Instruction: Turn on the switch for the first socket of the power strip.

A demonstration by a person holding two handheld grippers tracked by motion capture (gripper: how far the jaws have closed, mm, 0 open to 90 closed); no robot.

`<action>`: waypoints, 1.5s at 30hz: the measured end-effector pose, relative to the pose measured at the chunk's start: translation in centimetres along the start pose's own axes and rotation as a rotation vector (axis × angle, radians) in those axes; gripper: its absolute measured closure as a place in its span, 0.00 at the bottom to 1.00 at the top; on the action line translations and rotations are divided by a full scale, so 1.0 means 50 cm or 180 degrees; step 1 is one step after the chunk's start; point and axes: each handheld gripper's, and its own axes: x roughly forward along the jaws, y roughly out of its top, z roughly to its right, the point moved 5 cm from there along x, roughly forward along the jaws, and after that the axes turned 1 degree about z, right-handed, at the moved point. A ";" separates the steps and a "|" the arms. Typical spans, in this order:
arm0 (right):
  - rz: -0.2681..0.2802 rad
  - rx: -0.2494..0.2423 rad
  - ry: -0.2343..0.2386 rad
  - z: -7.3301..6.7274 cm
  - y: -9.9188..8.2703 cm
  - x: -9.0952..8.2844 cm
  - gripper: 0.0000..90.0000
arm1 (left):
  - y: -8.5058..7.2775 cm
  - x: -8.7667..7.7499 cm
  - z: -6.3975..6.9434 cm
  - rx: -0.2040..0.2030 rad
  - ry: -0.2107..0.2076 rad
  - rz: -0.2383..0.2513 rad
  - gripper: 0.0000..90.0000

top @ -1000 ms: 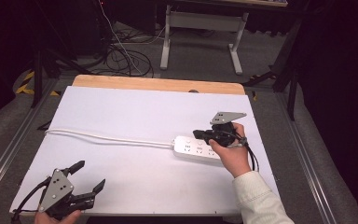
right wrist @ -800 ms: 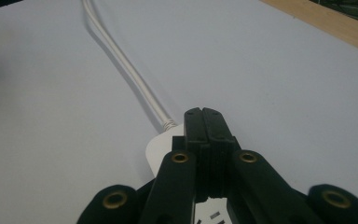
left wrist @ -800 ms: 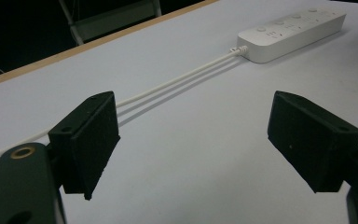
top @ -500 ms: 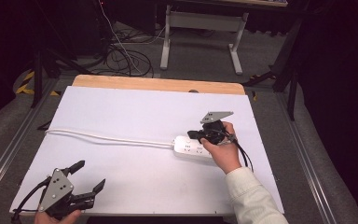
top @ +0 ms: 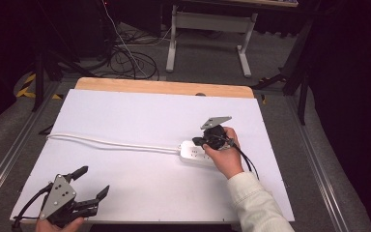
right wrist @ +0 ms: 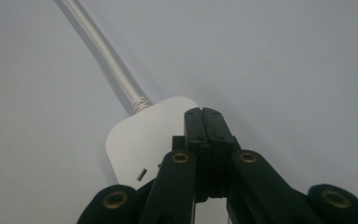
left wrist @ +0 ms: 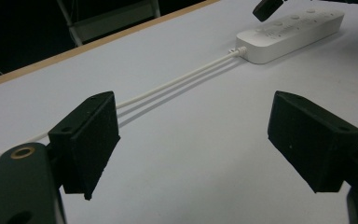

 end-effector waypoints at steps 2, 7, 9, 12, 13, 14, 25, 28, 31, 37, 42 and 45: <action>-0.0017 -0.0001 -0.0023 0.000 -0.001 0.004 1.00 | 0.000 0.000 -0.001 0.0022 0.0007 -0.0001 0.19; -0.0082 -0.0047 -0.0074 -0.001 -0.005 0.012 1.00 | 0.000 0.000 -0.001 0.0025 0.0004 -0.0003 0.19; -0.0094 -0.0049 -0.0086 -0.002 -0.006 0.013 1.00 | 0.000 0.000 -0.001 0.0023 0.0004 -0.0003 0.19; -0.0111 -0.0059 -0.0105 -0.003 -0.009 0.016 1.00 | 0.000 0.000 0.000 0.0003 -0.0002 -0.0001 0.19; -0.0110 -0.0058 -0.0114 -0.003 -0.010 0.016 1.00 | 0.000 0.000 0.000 0.0004 -0.0004 -0.0002 0.19; -0.0101 -0.0055 -0.0108 -0.003 -0.012 0.017 1.00 | 0.000 0.000 -0.001 0.0021 0.0002 -0.0003 0.19; -0.0083 -0.0079 -0.0160 -0.009 -0.015 0.017 1.00 | 0.001 0.000 0.001 0.0023 -0.0003 -0.0007 0.19; -0.0090 -0.0061 -0.0181 -0.010 -0.015 0.018 1.00 | 0.001 0.000 0.001 0.0024 -0.0002 -0.0007 0.19; -0.0100 -0.0087 -0.0196 -0.011 -0.015 0.019 1.00 | 0.002 -0.001 0.001 0.0023 0.0004 0.0014 0.19; -0.0119 -0.0088 -0.0215 -0.013 -0.016 0.020 1.00 | 0.002 -0.001 0.002 0.0026 0.0003 0.0008 0.19; -0.0129 -0.0089 -0.0221 -0.013 -0.017 0.021 1.00 | 0.002 -0.001 0.003 0.0009 0.0003 0.0014 0.19; -0.0144 -0.0075 -0.0226 -0.013 -0.016 0.022 1.00 | 0.002 -0.001 0.001 0.0024 0.0013 0.0011 0.19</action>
